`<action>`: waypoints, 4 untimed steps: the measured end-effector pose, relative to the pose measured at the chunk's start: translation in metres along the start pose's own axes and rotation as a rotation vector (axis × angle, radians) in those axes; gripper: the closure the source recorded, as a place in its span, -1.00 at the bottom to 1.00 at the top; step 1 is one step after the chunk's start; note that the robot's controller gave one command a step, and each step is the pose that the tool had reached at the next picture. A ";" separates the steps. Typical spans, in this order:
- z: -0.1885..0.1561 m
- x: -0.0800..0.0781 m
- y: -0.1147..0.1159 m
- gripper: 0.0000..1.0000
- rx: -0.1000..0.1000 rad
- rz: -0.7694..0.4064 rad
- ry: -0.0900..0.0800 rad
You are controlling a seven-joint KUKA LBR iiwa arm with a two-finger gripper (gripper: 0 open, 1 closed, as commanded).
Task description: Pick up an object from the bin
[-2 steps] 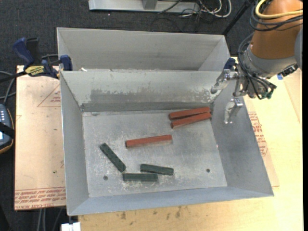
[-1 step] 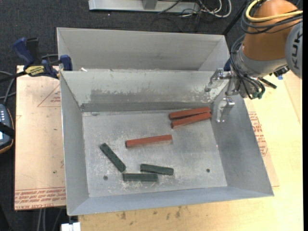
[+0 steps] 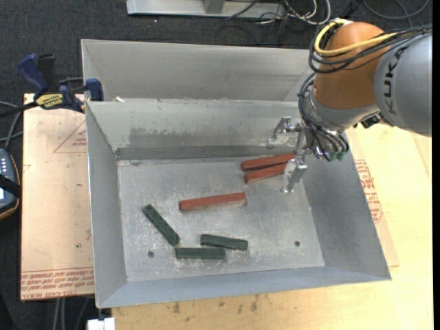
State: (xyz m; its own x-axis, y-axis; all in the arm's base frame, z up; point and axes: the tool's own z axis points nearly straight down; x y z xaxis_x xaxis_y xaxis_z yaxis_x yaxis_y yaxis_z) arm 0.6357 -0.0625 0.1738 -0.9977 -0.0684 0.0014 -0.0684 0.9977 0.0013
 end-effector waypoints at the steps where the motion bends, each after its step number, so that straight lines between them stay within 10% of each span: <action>1: 0.090 0.004 0.012 1.00 0.002 0.079 -0.029; 4: -0.001 -0.012 0.012 1.00 0.000 0.088 -0.004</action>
Offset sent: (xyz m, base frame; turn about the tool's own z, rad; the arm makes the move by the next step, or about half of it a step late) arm 0.0000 0.0000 0.0000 0.0000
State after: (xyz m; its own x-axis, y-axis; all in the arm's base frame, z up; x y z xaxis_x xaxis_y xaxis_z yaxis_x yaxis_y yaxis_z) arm 0.6465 -0.0497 0.1747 -0.9998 0.0198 -0.0029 0.0198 0.9998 0.0016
